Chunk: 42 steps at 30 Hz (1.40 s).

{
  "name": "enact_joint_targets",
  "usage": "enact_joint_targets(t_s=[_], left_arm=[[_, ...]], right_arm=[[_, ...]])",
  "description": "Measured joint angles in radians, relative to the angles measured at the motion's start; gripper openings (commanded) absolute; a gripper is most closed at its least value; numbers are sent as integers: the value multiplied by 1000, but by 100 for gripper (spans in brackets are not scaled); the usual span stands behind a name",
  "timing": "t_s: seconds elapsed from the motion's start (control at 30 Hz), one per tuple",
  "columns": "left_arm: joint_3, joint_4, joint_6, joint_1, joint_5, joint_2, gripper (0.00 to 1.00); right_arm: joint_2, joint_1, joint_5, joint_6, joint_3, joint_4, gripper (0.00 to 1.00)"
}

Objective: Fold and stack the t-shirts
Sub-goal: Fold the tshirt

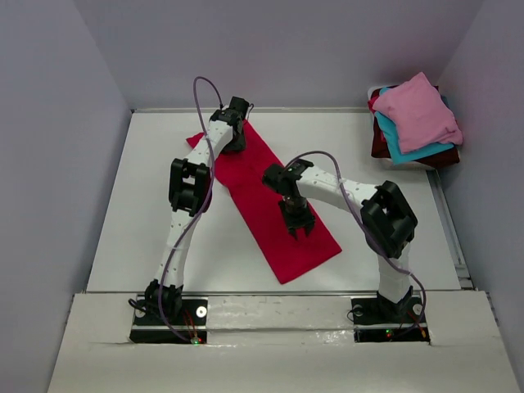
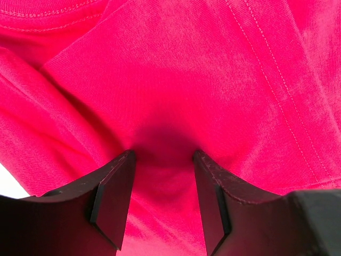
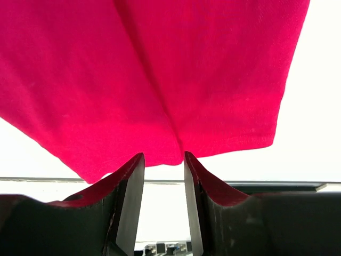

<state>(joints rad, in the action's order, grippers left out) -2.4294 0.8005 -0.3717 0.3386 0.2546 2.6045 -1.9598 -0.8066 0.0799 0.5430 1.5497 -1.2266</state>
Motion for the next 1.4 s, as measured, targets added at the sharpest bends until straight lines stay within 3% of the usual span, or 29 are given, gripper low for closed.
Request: enact_joint_targets(t_s=[0.5,0.6,0.77,0.87,1.4], left_arm=[[0,0,-3,0,0,0,60],[0,0,-3,0,0,0,60],[-1,0,-2,0,-3,0,60],[-4,-1,2,0,-13,0,60],[-8,-26,84,2,-84,4,59]], right_arm=[[-57,0,-31,-4,-119,53,41],[-60,0,-46,-6,-134,60,36],[-62,0,-89,-30,-157,75,17],[-62,0,-114,-43,-165,79,13],[-94,-68,-189,-123,-115,63,10]])
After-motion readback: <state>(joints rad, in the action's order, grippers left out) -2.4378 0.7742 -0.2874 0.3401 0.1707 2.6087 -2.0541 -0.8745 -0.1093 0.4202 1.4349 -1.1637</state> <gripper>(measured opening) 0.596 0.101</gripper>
